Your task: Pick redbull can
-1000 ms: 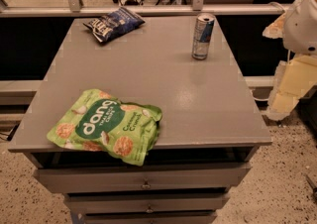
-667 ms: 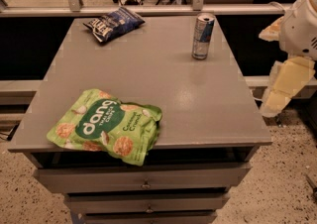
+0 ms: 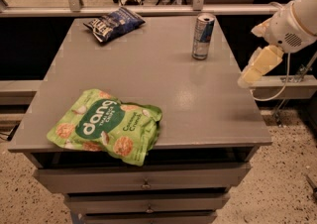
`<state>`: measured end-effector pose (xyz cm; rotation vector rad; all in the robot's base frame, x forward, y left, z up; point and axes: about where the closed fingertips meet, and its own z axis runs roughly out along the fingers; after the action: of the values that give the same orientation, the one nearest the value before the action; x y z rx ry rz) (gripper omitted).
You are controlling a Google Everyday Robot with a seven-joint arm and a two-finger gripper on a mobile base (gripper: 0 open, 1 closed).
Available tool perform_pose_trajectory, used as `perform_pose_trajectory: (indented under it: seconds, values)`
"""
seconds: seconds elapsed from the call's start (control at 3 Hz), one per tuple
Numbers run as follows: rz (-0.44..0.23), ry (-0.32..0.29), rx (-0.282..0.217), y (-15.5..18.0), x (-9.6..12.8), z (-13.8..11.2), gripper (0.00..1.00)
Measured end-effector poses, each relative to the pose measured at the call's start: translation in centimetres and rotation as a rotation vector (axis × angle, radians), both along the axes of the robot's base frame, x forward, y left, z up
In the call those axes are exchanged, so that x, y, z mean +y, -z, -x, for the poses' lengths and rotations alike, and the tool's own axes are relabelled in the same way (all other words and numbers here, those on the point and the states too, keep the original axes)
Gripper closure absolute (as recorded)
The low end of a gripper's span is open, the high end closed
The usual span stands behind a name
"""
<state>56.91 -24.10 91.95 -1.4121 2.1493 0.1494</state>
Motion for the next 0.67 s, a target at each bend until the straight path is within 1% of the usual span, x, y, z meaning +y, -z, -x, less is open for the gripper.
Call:
perform_pose_trajectory:
  seconds: [0.33, 0.67]
  values:
    - [-0.162, 0.044, -0.069, 1.1, 0.0, -5.8, 0.00]
    - [-0.343, 0.062, -0.134, 2.3, 1.5, -10.8, 0.00]
